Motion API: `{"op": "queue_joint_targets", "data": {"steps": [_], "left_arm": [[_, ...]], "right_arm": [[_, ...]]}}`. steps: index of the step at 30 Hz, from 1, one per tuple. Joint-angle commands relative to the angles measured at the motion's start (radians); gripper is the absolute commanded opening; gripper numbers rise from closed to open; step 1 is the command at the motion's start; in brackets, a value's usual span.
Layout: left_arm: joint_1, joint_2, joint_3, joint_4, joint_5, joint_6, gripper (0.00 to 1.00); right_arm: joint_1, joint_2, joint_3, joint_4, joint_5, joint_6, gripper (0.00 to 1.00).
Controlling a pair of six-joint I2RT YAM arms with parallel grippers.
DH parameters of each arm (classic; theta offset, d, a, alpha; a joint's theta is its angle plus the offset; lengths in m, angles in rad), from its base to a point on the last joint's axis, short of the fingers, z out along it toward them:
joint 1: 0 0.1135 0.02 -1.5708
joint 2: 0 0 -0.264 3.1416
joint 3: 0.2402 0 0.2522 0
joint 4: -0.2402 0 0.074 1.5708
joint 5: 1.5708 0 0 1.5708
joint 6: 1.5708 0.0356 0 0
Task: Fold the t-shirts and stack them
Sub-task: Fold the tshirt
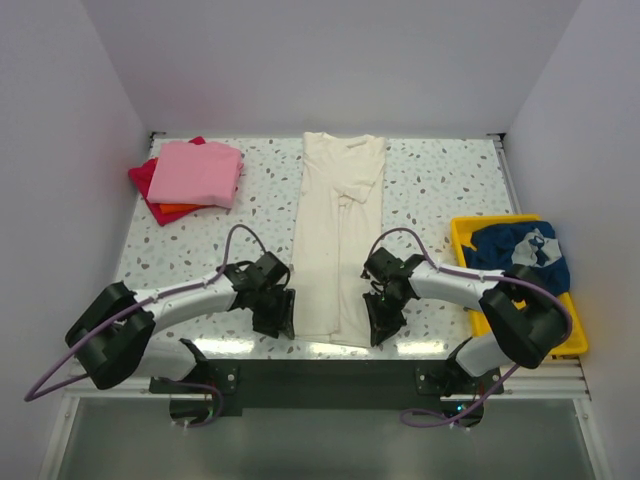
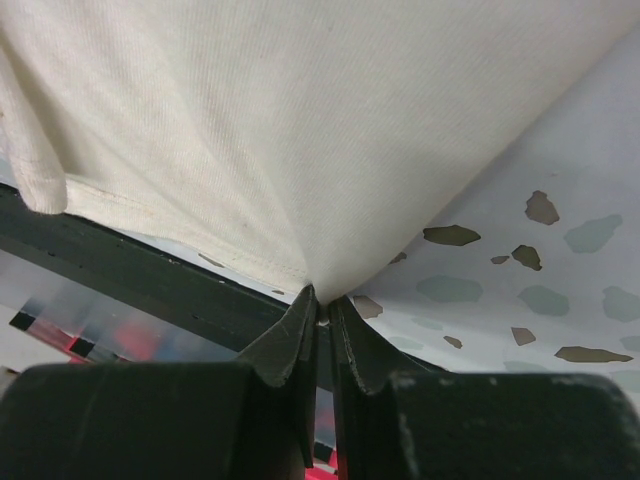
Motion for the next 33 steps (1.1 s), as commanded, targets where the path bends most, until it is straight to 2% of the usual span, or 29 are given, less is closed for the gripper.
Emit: {"op": "queue_joint_targets", "data": {"steps": [1, 8, 11, 14, 18, 22, 26, 33], "left_arm": [[-0.006, 0.031, 0.019, 0.003, -0.062, 0.004, 0.51], [-0.006, 0.063, 0.021, 0.026, -0.054, 0.027, 0.47], [-0.006, 0.07, 0.024, 0.027, -0.061, 0.033, 0.42], [-0.006, 0.074, 0.023, 0.03, -0.064, 0.035, 0.35], [-0.006, 0.08, 0.023, 0.035, -0.061, 0.039, 0.14], [-0.006, 0.092, 0.027, 0.038, -0.059, 0.05, 0.01], [-0.006, 0.081, 0.042, 0.02, -0.077, 0.051, 0.0], [-0.004, 0.046, 0.125, -0.043, -0.139, 0.053, 0.0]], "right_arm": [[0.006, -0.028, -0.015, 0.001, -0.017, -0.004, 0.09], [0.006, -0.025, -0.015, 0.001, -0.017, -0.004, 0.09], [0.006, -0.027, -0.013, 0.0, -0.016, -0.004, 0.09], [0.006, -0.025, -0.013, 0.0, -0.014, -0.006, 0.09], [0.007, -0.027, -0.008, -0.005, -0.016, -0.009, 0.08], [0.006, -0.042, 0.011, -0.029, -0.013, -0.015, 0.06], [0.004, -0.056, 0.05, -0.059, -0.022, -0.019, 0.0], [0.004, -0.056, 0.157, -0.169, 0.01, -0.027, 0.0]]}}
